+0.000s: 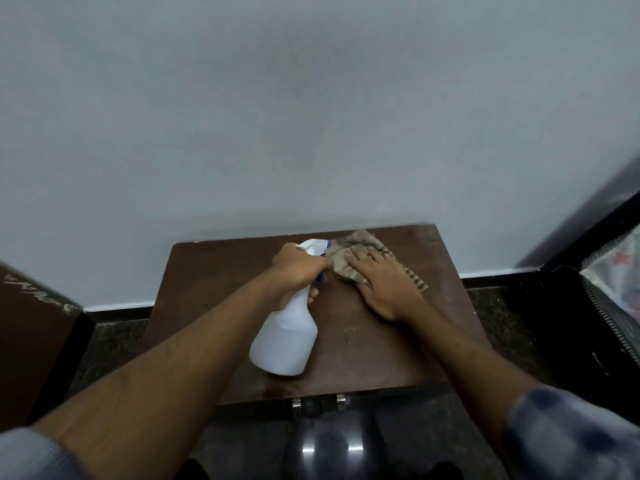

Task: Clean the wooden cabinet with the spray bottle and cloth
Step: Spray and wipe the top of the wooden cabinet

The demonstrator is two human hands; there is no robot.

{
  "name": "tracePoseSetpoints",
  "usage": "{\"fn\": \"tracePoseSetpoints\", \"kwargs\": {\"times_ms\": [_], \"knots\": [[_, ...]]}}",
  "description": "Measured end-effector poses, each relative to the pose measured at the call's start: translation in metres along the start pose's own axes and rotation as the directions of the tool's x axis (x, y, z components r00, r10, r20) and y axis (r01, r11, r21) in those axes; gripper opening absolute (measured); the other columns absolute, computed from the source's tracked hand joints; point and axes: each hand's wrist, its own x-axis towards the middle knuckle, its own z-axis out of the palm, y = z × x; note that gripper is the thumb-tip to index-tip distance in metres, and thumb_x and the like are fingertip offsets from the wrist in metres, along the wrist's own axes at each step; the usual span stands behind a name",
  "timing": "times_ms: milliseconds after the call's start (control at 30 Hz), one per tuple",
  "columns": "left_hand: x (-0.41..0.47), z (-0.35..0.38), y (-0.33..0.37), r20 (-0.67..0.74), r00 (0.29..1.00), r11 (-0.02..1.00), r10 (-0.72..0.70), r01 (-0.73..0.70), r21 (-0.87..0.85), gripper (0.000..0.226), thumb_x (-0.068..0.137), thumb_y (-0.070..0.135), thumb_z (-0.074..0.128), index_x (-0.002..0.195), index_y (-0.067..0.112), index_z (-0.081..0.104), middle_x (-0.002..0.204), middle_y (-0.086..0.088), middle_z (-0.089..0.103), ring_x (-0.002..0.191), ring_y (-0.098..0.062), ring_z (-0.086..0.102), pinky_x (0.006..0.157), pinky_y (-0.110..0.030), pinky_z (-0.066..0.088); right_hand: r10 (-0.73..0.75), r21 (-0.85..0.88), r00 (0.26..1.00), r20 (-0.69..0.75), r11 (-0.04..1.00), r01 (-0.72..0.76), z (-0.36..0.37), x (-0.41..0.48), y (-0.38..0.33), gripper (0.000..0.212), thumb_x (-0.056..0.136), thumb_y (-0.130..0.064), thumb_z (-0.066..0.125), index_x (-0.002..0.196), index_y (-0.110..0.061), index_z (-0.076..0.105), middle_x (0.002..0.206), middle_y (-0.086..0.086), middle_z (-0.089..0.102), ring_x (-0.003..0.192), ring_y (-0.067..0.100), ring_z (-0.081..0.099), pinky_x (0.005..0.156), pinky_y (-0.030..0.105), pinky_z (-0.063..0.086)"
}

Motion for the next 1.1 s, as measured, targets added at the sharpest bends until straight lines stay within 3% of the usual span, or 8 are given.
{"fn": "tracePoseSetpoints", "kwargs": {"times_ms": [133,200,267,433,700,867,1000,1100], "knots": [[-0.005,0.005,-0.005,0.041,0.999,1.0,0.005,-0.006,0.017,0.044,0.082,0.025,0.079,0.115,-0.001,0.067,0.087,-0.018,0.072,0.033,-0.016,0.057,0.044,-0.025,0.05,0.381,0.07,0.925,-0.021,0.923,-0.378,-0.029,0.028,0.026,0.056,0.107,-0.036,0.033,0.159,-0.015,0.029,0.165,0.013,0.029,0.153,0.03,0.023,0.126,0.042,0.015],[-0.006,0.013,-0.001,0.059,0.998,1.0,0.03,-0.03,-0.002,0.043,0.082,0.023,0.079,0.116,-0.001,0.067,0.091,-0.022,0.074,0.034,-0.018,0.056,0.045,-0.026,0.05,0.232,0.017,0.973,-0.008,0.973,-0.232,-0.025,0.026,0.006,0.056,0.108,-0.036,0.032,0.161,-0.016,0.027,0.167,0.011,0.025,0.155,0.027,0.019,0.126,0.041,0.012],[-0.008,0.021,0.005,0.087,0.995,0.999,0.039,-0.039,0.0,0.037,0.081,0.022,0.078,0.109,-0.001,0.071,0.087,-0.023,0.077,0.034,-0.019,0.055,0.045,-0.027,0.051,0.04,-0.003,0.999,0.021,0.999,-0.04,-0.013,-0.013,-0.008,0.055,0.106,-0.033,0.036,0.16,-0.022,0.031,0.167,0.003,0.027,0.154,0.022,0.022,0.125,0.039,0.017],[-0.008,0.06,0.025,0.159,0.985,0.998,0.07,-0.071,0.0,0.037,0.079,0.024,0.08,0.106,0.0,0.07,0.09,-0.02,0.076,0.038,-0.02,0.057,0.047,-0.027,0.051,0.565,0.041,0.812,-0.146,0.824,-0.565,0.0,-0.094,0.012,0.063,0.102,-0.031,0.036,0.162,-0.018,0.021,0.169,0.005,0.018,0.157,0.026,0.013,0.126,0.042,0.015],[-0.01,0.091,0.044,0.117,0.989,0.993,0.087,-0.077,-0.086,0.021,0.076,0.022,0.078,0.086,0.007,0.067,0.064,-0.009,0.067,0.032,-0.018,0.054,0.043,-0.027,0.051,0.664,0.153,0.74,-0.105,0.746,-0.648,-0.025,-0.037,0.046,0.063,0.104,-0.03,0.036,0.163,-0.018,0.017,0.17,0.007,0.011,0.156,0.031,0.011,0.125,0.047,0.013],[0.004,0.074,0.041,0.078,0.994,0.997,0.072,-0.068,-0.048,0.039,0.077,0.026,0.08,0.104,-0.001,0.072,0.066,-0.01,0.066,0.032,-0.018,0.056,0.043,-0.026,0.051,0.304,-0.007,0.95,-0.071,0.952,-0.306,-0.015,-0.045,0.056,0.06,0.102,-0.037,0.037,0.16,-0.027,0.027,0.166,0.003,0.029,0.152,0.026,0.023,0.122,0.044,0.02],[0.003,0.072,0.033,0.058,0.995,0.996,0.087,-0.087,0.005,0.029,0.08,0.025,0.079,0.099,0.007,0.065,0.067,-0.011,0.065,0.032,-0.018,0.056,0.042,-0.025,0.05,0.507,0.123,0.862,-0.009,0.856,-0.502,-0.043,0.0,0.08,0.059,0.106,-0.032,0.033,0.162,-0.019,0.019,0.17,0.005,0.015,0.156,0.029,0.012,0.123,0.045,0.019],[0.0,0.07,0.036,0.057,0.996,0.997,0.074,-0.074,-0.004,0.032,0.079,0.022,0.078,0.1,-0.001,0.071,0.048,-0.006,0.06,0.031,-0.019,0.055,0.041,-0.025,0.049,0.278,-0.013,0.959,-0.053,0.96,-0.279,-0.017,-0.013,0.05,0.06,0.105,-0.036,0.033,0.161,-0.02,0.023,0.166,0.005,0.026,0.153,0.027,0.022,0.125,0.043,0.015]]}}
